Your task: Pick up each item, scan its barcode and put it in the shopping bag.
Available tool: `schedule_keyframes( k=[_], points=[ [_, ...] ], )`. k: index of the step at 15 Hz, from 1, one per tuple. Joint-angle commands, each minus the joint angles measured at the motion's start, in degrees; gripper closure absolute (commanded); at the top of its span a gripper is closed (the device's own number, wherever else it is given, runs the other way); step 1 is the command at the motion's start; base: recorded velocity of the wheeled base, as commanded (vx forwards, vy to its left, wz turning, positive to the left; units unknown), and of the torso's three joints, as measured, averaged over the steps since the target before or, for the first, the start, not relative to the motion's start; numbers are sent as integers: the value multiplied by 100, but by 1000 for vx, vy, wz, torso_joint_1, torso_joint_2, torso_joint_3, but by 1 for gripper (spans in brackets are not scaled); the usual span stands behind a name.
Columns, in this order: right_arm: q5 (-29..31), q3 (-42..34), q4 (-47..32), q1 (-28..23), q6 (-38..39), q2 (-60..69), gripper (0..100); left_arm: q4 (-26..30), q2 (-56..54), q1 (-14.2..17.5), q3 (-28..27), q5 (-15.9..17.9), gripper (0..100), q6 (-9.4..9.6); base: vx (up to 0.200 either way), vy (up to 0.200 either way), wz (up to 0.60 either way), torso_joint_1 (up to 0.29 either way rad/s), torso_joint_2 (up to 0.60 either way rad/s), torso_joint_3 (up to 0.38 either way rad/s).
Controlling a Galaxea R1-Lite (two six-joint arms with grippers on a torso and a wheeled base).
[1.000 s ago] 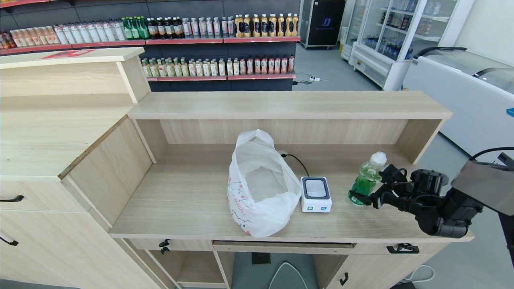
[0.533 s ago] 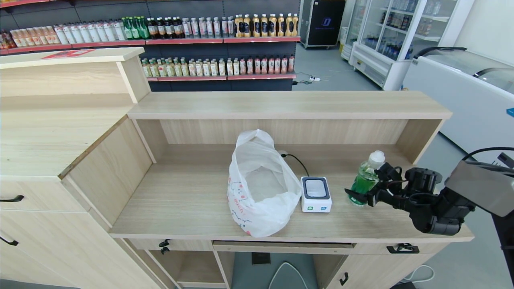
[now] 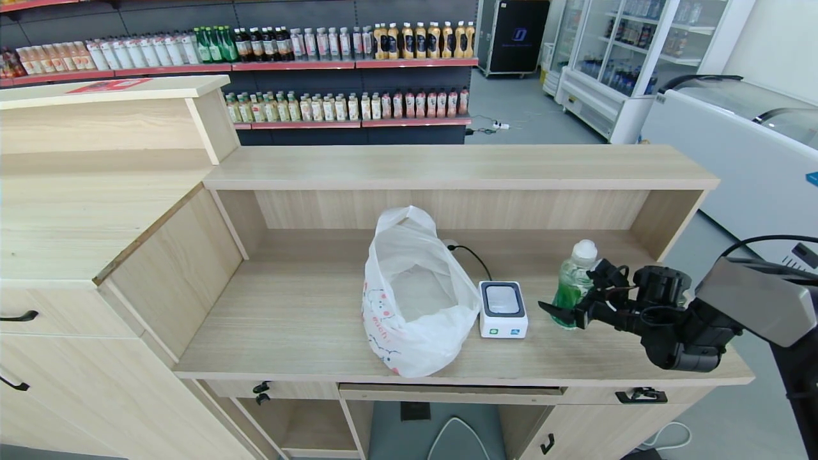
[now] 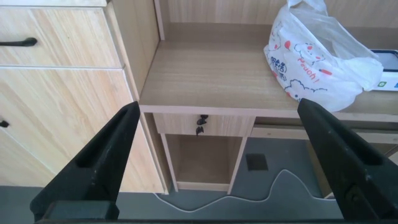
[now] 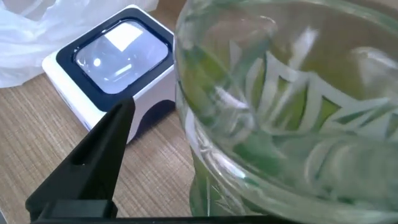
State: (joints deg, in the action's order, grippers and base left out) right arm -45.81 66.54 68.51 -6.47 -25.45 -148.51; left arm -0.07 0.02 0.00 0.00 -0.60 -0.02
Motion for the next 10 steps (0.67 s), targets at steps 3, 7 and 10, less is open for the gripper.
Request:
schedule_keyframes(
  k=[3,7,10],
  points=[
    [-103,8,4,15,23,-12,100,7,-2,0,0,-2,0,-6,0,0,0,0,0,0],
    [-103,17,40,-38,67,-21,100,7,-2,0,0,-2,0,2,0,0,0,0,0,0],
    [-121,-18,57,-117,76,-21,100,-1,-2,0,0,-2,0,-6,0,0,0,0,0,0]
  ],
)
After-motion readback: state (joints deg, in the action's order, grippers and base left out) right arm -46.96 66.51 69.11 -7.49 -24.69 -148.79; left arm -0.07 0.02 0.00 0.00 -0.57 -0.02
